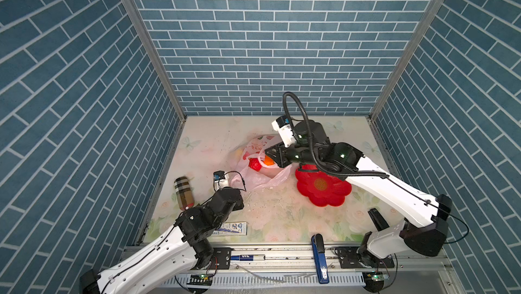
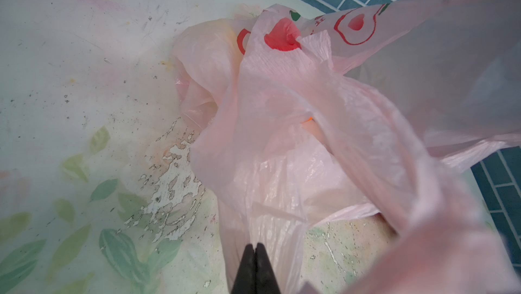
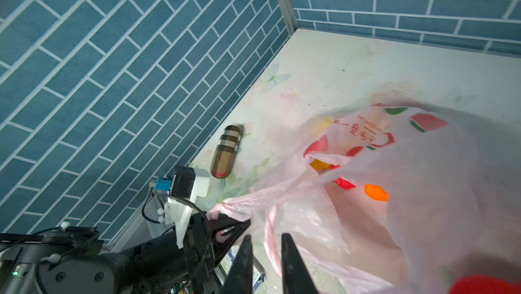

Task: Take fruits out of the plastic bag
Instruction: Spread open the plastic bag at the top-center of the table.

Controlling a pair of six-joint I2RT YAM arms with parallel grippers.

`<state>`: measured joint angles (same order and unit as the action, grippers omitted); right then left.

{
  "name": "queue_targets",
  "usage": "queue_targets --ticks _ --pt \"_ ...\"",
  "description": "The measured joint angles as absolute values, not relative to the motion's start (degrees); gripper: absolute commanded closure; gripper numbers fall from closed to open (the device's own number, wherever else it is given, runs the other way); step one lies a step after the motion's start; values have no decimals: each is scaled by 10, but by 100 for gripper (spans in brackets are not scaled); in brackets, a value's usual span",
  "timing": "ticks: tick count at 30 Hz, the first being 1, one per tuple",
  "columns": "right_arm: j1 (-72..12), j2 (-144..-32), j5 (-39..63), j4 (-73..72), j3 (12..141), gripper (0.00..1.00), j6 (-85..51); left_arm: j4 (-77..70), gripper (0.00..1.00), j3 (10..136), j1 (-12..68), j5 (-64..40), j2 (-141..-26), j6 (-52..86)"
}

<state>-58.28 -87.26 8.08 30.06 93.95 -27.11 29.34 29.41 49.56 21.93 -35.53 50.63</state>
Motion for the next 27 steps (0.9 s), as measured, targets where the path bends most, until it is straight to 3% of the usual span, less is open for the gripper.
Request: queue_targets --ticks 12,27 --pt "-627 -1042 109 358 1046 88 -272 257 95 277 510 236 -350 510" --pt "-566 -1044 48 312 872 89 -280 297 96 283 514 231 -325 532"
